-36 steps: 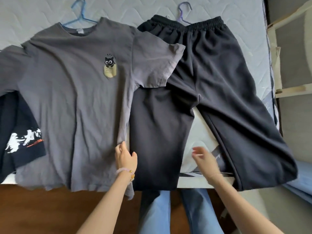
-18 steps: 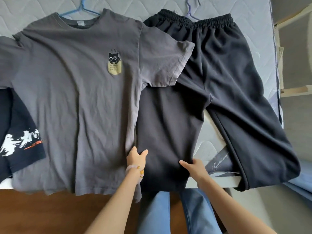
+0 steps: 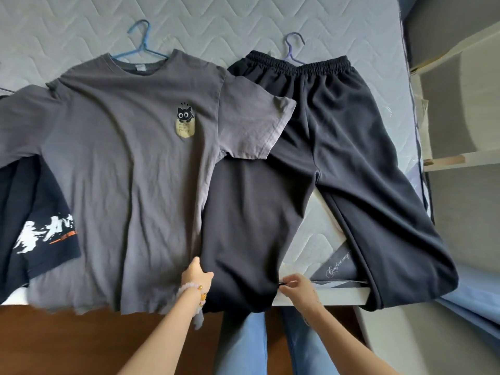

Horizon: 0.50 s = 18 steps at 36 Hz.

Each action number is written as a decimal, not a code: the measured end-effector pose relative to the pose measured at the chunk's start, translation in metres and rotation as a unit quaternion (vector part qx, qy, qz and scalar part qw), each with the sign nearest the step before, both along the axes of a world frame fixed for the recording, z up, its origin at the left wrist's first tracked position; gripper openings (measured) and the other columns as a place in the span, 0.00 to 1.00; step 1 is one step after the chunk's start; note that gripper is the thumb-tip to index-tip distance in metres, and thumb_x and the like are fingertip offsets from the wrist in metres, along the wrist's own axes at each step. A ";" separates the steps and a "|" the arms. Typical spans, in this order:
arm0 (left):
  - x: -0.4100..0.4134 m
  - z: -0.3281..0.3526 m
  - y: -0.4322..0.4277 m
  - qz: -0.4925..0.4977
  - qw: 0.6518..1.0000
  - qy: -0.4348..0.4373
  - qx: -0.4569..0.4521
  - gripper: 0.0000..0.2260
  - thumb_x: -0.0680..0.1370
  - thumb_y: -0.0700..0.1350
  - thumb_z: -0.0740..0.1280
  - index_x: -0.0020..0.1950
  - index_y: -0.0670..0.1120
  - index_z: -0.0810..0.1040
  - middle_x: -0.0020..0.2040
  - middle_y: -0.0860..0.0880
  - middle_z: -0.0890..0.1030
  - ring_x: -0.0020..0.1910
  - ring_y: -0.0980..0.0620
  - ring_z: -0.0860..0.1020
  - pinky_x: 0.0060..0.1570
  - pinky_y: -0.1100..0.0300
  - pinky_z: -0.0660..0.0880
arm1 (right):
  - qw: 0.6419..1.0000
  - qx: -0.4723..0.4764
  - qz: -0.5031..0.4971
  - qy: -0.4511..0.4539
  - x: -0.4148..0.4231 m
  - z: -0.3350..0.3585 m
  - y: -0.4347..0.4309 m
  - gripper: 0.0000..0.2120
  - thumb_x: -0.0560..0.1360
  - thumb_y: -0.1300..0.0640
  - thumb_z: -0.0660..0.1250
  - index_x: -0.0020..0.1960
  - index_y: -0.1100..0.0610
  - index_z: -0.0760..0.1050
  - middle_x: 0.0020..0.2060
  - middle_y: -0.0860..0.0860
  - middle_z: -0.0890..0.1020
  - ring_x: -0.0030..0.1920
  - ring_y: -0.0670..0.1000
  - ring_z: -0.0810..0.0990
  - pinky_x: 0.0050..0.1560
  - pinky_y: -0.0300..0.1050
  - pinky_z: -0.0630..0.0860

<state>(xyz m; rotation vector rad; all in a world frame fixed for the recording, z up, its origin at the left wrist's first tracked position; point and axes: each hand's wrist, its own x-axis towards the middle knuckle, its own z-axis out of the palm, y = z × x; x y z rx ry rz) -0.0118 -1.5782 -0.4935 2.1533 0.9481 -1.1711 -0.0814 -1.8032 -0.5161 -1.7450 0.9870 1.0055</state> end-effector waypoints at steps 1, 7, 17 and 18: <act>-0.007 0.003 -0.001 0.006 1.000 -0.004 0.009 0.26 0.78 0.39 0.62 0.75 0.41 0.59 0.71 0.39 0.69 0.68 0.40 0.69 0.63 0.53 0.68 | 1.000 -0.006 0.005 -0.003 -0.004 0.007 -0.008 0.08 0.70 0.61 0.68 0.48 0.53 0.74 0.44 0.53 0.82 0.47 0.53 0.80 0.43 0.41 0.72; -0.049 0.031 0.000 0.058 0.998 -0.029 -0.002 0.27 0.75 0.36 0.63 0.73 0.43 0.63 0.68 0.40 0.73 0.60 0.40 0.76 0.54 0.54 0.73 | 0.998 -0.034 0.048 -0.006 -0.035 0.044 -0.067 0.07 0.68 0.63 0.66 0.43 0.53 0.77 0.37 0.52 0.84 0.40 0.52 0.82 0.46 0.45 0.77; -0.131 0.102 0.001 0.083 0.985 -0.107 -0.102 0.07 0.74 0.36 0.65 0.44 0.48 0.78 0.39 0.48 0.82 0.41 0.47 0.81 0.30 0.68 0.69 | 0.993 -0.025 0.119 -0.012 -0.071 0.114 -0.132 0.07 0.67 0.67 0.66 0.37 0.57 0.80 0.27 0.52 0.83 0.25 0.48 0.78 0.26 0.33 0.69; -0.141 0.109 0.000 0.105 0.983 -0.119 -0.096 0.08 0.74 0.34 0.63 0.43 0.46 0.78 0.39 0.47 0.82 0.38 0.48 0.80 0.27 0.71 0.68 | 0.991 -0.018 0.133 -0.010 -0.075 0.119 -0.135 0.06 0.66 0.67 0.66 0.37 0.59 0.80 0.27 0.53 0.83 0.26 0.49 0.78 0.28 0.35 0.70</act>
